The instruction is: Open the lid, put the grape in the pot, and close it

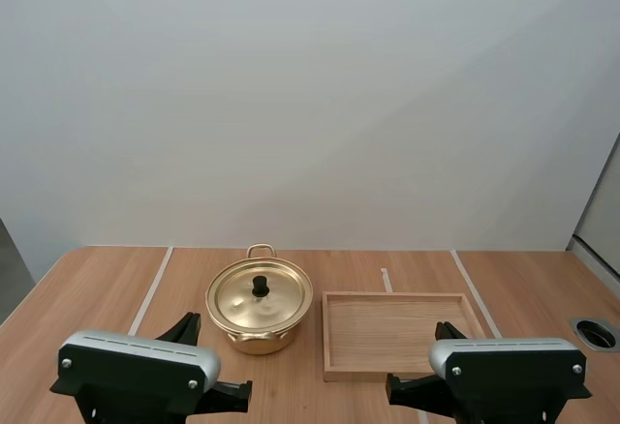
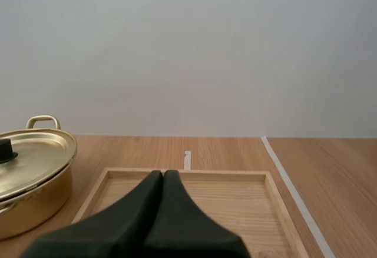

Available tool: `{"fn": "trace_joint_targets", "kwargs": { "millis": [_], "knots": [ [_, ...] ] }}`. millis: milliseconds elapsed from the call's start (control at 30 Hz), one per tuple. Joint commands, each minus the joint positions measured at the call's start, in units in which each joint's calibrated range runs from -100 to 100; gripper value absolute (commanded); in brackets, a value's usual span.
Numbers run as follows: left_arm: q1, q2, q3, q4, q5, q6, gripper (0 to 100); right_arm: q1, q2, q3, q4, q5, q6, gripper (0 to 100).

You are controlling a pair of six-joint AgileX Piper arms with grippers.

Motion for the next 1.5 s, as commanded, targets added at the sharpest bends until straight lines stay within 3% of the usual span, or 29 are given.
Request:
{"fn": "trace_joint_targets", "kwargs": {
  "millis": [0, 167, 233, 400, 1467],
  "knots": [
    [-0.05, -0.23, 0.13, 0.41, 2.17, -1.09, 0, -0.3, -0.42, 0.0, 0.02, 2.82, -0.15, 0],
    [-0.05, -0.23, 0.13, 1.62, 8.21, -2.18, 0, -0.5, -0.42, 0.0, 0.02, 11.44, -0.15, 0],
    [-0.05, -0.23, 0.13, 4.19, 11.99, -5.89, 0, -0.77, -0.42, 0.0, 0.02, 14.81, -0.15, 0],
    [0.81, -0.23, 0.13, 5.78, 11.99, -10.89, 0, -1.26, -0.42, 0.0, -0.08, 15.15, -0.25, 0],
    [0.96, -0.23, 0.13, 6.83, 11.93, -11.9, 0, -1.25, -0.42, 0.0, -0.04, 16.32, -0.35, 0]
  ]
}}
